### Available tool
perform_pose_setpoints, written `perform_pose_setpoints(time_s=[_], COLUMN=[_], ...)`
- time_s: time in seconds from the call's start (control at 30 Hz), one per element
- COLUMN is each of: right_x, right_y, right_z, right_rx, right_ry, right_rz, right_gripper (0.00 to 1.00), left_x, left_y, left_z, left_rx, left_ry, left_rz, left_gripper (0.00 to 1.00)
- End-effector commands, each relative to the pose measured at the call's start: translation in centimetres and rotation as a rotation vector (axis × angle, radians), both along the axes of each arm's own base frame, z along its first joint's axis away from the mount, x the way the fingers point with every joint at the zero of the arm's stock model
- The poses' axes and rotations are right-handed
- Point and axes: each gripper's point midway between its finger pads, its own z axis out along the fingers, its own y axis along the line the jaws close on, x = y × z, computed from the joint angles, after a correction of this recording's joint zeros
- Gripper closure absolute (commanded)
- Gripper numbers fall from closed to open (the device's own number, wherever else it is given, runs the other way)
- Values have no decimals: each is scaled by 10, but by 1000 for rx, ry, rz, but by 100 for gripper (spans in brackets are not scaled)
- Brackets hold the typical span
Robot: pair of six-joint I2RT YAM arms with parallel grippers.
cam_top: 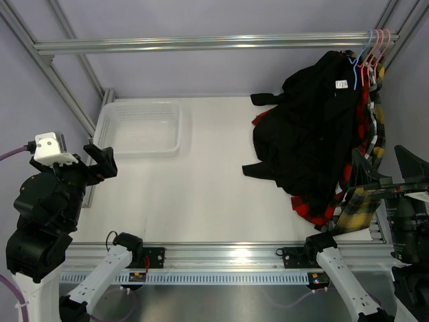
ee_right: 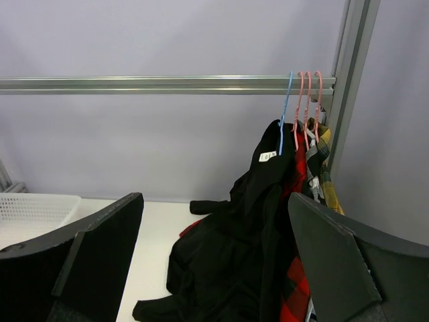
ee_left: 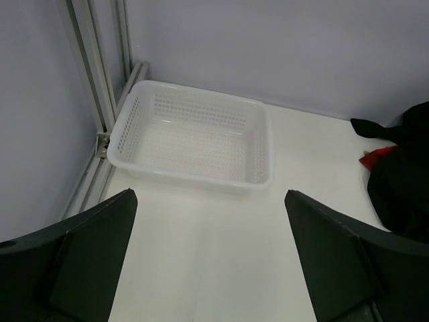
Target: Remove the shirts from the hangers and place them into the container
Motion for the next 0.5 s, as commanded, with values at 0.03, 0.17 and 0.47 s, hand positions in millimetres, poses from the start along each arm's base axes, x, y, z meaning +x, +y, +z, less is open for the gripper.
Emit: perform_pose_setpoints(time_s=[0.03,0.17,0.47], right_x=[9,40,116], right_y=[4,30,40], right_z=[4,-16,-50], right_rx=[27,-9,133], right_ry=[1,137,297], right_rz=[19,114,60], right_gripper=[0,1,1], left_x=[2,13,39], left_y=[-7,-24,-63], left_z=[-5,-21,-66], left_rx=[-17,-25,-72], left_ry=[16,80,243], left_rz=[-27,-99,-230], left_gripper=[1,1,1])
